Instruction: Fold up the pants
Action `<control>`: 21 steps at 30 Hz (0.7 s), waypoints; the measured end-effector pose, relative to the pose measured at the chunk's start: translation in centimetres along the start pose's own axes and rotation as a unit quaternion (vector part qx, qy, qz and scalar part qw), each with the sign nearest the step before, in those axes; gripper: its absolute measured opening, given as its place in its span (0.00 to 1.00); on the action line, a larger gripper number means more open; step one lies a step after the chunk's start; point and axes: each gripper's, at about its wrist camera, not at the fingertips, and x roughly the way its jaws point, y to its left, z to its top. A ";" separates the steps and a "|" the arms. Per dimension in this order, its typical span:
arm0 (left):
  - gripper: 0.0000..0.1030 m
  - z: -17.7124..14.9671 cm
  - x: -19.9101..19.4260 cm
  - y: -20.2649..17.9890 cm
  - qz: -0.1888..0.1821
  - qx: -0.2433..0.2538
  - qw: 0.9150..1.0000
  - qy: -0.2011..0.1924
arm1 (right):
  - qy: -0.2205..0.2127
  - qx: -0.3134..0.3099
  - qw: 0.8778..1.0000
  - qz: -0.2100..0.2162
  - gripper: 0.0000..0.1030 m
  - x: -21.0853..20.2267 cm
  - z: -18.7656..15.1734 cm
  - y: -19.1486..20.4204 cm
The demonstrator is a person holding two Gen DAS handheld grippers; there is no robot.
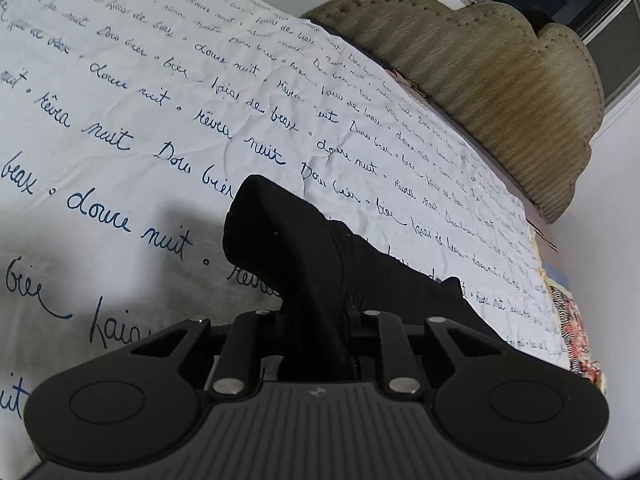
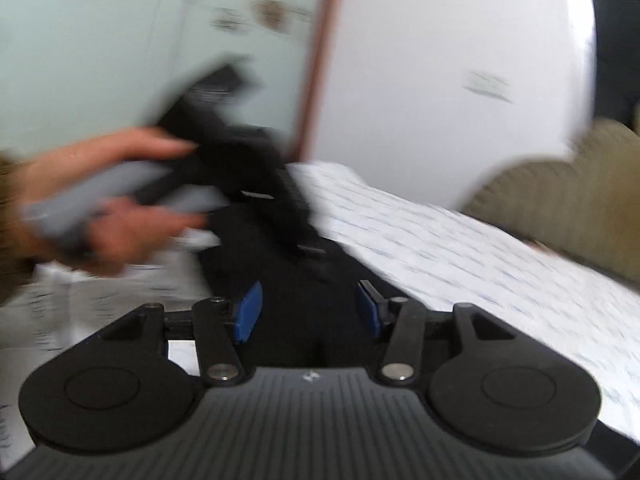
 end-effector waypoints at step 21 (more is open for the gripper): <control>0.18 -0.7 -2.4 -4.1 -0.011 0.004 1.000 -0.016 | 0.088 0.246 0.965 0.003 0.22 2.6 -5.1 -15.3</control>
